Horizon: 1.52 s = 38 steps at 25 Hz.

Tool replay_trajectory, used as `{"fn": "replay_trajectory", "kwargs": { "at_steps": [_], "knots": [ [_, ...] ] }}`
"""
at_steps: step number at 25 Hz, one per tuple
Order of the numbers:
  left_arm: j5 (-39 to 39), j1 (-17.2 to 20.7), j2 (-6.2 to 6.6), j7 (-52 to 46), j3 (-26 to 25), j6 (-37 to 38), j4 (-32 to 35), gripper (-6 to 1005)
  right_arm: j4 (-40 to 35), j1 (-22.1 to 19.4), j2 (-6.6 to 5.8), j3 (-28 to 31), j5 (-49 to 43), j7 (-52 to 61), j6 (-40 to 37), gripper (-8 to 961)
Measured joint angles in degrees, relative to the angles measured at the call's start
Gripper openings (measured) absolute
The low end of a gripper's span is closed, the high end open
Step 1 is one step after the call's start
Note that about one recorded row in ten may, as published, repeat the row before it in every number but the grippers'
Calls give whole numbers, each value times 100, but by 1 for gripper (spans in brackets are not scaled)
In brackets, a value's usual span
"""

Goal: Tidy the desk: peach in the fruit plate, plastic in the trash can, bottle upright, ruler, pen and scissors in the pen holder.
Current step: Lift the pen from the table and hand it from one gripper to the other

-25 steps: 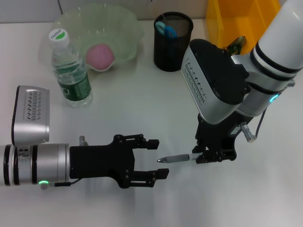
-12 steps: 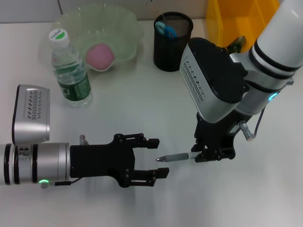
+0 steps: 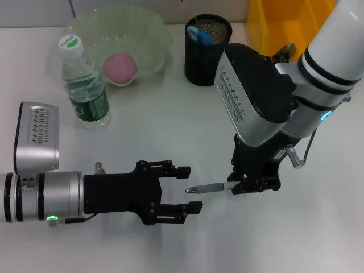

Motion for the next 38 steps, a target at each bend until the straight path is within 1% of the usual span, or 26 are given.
{"fn": "replay_trajectory", "kwargs": {
  "at_steps": [29, 38],
  "knots": [
    [-9, -34, -10, 0, 16, -54, -20, 765, 1, 43, 1, -6, 24, 8, 37, 148],
    [-11, -53, -18, 26, -15, -102, -20, 763, 90, 73, 9, -6, 36, 75, 171, 151]
  ]
}}
